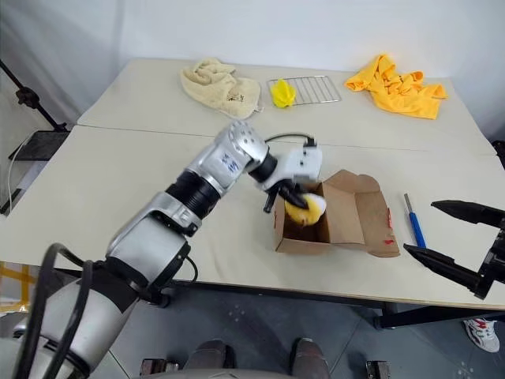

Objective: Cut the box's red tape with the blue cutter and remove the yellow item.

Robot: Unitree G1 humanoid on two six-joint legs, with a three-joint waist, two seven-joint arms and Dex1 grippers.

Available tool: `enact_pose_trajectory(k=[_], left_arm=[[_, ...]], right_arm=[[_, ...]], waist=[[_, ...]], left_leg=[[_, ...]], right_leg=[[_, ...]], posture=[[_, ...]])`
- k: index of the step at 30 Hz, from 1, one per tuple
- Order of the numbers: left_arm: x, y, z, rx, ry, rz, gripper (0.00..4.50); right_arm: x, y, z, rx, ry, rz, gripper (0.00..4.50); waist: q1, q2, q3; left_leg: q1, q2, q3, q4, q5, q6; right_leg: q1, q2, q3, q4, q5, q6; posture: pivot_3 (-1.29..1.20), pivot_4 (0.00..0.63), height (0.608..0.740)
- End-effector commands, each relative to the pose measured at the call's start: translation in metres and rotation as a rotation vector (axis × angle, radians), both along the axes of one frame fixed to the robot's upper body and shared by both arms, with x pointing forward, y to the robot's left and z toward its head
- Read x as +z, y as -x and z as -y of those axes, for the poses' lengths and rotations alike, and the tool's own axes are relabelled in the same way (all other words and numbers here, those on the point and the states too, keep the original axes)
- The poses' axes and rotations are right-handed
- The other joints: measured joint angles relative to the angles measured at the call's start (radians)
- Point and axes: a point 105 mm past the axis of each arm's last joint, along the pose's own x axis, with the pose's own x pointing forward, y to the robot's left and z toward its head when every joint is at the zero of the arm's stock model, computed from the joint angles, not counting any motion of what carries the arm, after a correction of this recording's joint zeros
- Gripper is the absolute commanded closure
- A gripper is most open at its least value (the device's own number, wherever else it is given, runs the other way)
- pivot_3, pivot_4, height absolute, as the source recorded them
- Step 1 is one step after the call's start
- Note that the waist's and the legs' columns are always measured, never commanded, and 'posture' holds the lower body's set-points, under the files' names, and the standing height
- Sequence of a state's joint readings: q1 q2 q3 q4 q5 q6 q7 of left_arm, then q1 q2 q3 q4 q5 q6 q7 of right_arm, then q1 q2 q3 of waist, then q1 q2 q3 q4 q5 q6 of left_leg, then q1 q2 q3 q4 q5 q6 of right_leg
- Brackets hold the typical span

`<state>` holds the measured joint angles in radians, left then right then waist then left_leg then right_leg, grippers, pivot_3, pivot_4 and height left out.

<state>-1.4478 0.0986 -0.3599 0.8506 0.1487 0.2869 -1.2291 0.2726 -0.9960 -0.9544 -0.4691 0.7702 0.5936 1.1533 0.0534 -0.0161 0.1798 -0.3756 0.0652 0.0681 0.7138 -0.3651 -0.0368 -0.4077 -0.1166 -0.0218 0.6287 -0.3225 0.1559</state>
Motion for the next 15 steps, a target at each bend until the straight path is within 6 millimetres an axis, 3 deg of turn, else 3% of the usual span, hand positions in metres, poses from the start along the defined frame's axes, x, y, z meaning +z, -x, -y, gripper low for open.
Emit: enact_pose_trajectory(k=[1,5,8,10,12,15], left_arm=[[0.051,0.0,-0.001,0.059,0.184,0.031,4.37],[0.092,-0.021,-0.025,0.298,0.387,0.051,4.37],[0.106,-0.041,-0.053,0.508,0.477,0.079,4.37],[0.104,-0.064,-0.09,0.736,0.489,0.125,4.37],[0.086,-0.082,-0.138,0.996,0.442,0.135,4.37],[0.072,-0.088,-0.167,1.153,0.405,0.129,4.37]], right_arm=[[0.02,-0.002,-0.001,0.063,-0.04,0.094,0.0],[0.032,-0.016,-0.007,0.135,-0.066,0.125,0.0],[0.042,-0.024,-0.013,0.201,-0.094,0.148,0.0],[0.045,-0.032,-0.015,0.248,-0.101,0.15,0.0],[0.047,-0.039,-0.018,0.298,-0.102,0.158,0.0],[0.049,-0.043,-0.02,0.341,-0.106,0.168,0.0]], waist=[[-0.002,0.0,0.0],[-0.009,0.001,0.0],[-0.013,0.001,0.0],[-0.018,0.001,0.001],[-0.027,0.001,0.001],[-0.032,0.002,0.001]], left_leg=[[0.0,0.0,0.0,0.0,0.0,0.0],[0.001,0.0,0.0,0.0,0.0,0.0],[0.001,0.0,0.0,0.0,0.0,0.0],[0.001,0.0,0.0,0.0,0.0,0.0],[0.001,0.0,0.0,0.0,0.0,0.0],[0.002,0.0,0.0,-0.001,0.0,0.0]], right_leg=[[0.0,0.0,0.0,0.0,0.0,0.0],[0.0,0.0,0.001,0.001,0.0,0.001],[0.0,0.0,0.001,0.005,0.001,0.001],[0.0,0.0,0.001,0.005,0.001,0.001],[0.0,0.0,0.001,0.005,0.001,0.001],[0.0,0.0,0.001,0.005,0.001,0.001]], posture=[[0.0,0.15,0.74],[0.0,0.15,0.74],[0.0,0.15,0.74],[0.0,0.15,0.74],[0.0,0.15,0.74],[0.0,0.15,0.74]])
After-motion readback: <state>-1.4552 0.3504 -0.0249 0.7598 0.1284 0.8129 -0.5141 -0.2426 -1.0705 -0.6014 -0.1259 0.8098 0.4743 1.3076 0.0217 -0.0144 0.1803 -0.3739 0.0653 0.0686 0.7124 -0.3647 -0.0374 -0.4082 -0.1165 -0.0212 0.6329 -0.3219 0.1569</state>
